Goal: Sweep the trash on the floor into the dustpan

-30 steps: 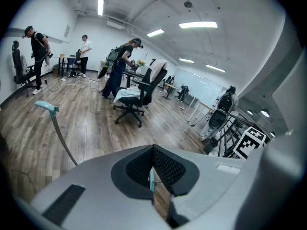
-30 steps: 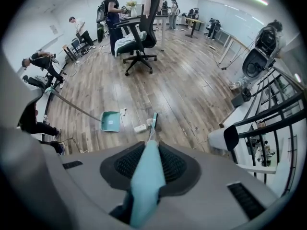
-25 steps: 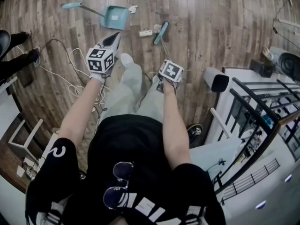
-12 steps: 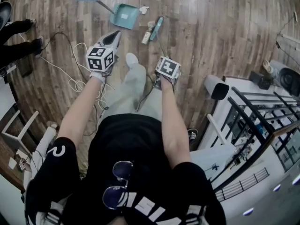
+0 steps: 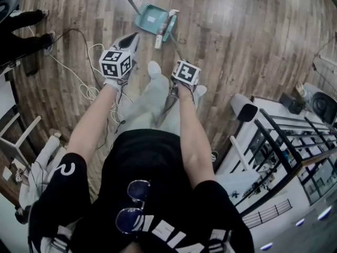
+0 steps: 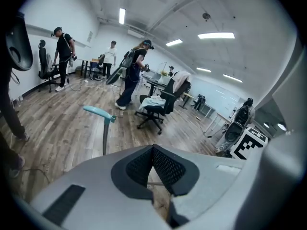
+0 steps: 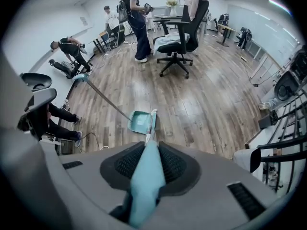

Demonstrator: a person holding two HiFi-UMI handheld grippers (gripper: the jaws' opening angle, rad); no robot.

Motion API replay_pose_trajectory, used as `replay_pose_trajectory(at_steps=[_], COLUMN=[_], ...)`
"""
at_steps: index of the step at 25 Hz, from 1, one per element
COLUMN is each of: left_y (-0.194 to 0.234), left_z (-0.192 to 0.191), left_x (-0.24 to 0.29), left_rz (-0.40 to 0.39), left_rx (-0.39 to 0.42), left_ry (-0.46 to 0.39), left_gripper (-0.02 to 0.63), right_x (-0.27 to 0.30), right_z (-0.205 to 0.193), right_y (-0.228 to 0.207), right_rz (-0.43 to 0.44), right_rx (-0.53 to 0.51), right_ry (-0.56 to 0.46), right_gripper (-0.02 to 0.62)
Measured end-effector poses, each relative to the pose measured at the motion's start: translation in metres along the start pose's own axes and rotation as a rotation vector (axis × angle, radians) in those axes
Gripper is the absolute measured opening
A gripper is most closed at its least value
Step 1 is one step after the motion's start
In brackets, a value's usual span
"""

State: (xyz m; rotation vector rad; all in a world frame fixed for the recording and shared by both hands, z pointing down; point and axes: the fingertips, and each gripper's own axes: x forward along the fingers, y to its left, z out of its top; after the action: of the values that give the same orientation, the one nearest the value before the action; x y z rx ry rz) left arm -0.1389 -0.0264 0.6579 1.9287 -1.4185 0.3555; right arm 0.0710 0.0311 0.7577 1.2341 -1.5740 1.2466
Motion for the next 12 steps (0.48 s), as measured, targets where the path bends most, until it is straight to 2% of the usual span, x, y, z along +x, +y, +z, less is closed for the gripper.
replay_pose_trajectory(at_steps=[6,10,12], left_y=[0.02,0.023,0.022], left_z=[0.008,0.006,0.005], left_x=[-0.002,-0.002,-0.002], left_rz=[0.015,0.016,0.016], left_rx=[-0.009,-0.009,-0.007], left_ry=[-0.016,-0.011,-0.007], left_gripper=[-0.002,-0.002,-0.002], right_x=[0.009,0.005,0.002], right_z=[0.001,0.0,0.0], right_y=[0.023,0.01,0.011], right_rz=[0.019,-0.031,-0.011], right_rx=[-0.013,-0.026,-0.014], right_ry=[0.016,0.016,0.016], right_gripper=[0.083,0.083,0.083])
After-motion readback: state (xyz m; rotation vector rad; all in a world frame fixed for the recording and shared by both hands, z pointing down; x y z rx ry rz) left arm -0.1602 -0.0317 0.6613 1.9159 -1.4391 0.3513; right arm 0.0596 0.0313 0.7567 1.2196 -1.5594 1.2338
